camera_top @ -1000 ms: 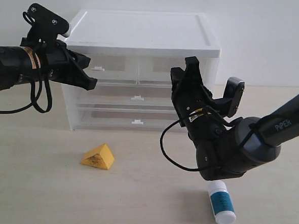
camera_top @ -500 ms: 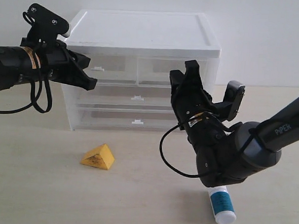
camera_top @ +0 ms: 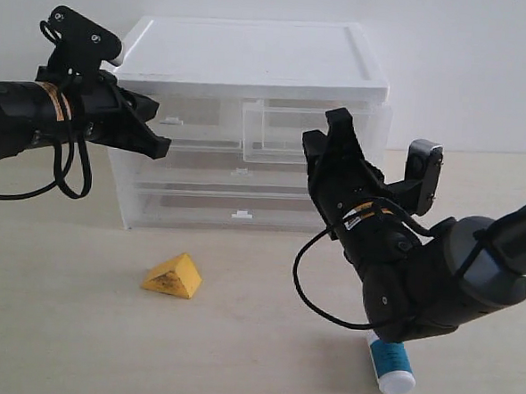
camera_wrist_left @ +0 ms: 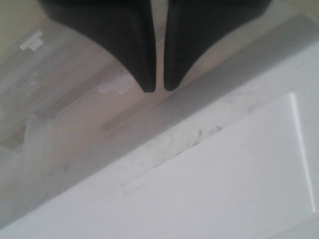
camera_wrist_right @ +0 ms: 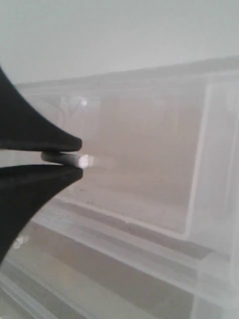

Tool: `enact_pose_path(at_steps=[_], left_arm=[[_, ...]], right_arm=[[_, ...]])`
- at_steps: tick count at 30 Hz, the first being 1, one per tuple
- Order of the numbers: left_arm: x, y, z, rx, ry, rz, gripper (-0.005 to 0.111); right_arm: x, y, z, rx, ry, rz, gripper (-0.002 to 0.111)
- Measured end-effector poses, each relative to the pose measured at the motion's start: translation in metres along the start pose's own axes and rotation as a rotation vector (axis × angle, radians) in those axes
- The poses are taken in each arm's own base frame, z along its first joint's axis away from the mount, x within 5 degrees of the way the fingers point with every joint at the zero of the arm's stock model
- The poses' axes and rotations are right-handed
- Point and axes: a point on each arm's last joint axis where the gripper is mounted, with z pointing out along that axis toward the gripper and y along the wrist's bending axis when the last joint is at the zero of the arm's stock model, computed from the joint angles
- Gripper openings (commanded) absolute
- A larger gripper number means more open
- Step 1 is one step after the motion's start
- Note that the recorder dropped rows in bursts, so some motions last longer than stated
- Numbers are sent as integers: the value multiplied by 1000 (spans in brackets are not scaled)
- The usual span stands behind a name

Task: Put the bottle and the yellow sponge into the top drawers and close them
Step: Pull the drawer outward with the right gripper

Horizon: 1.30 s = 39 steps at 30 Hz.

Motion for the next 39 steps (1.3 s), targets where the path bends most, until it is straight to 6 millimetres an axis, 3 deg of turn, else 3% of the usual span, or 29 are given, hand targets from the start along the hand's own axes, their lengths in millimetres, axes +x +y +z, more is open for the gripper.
enact_pose_path(at_steps=[14,30,39], left_arm=[[0,0,0,0,2,0,4],[0,0,0,0,2,0,4],[0,0,0,0,4,0,4]], right_arm=[[-5,-4,-26,26,31,-40,0],[4,-4,-33,27,40,-18,0],[5,8,-40,38,48,-52,0]])
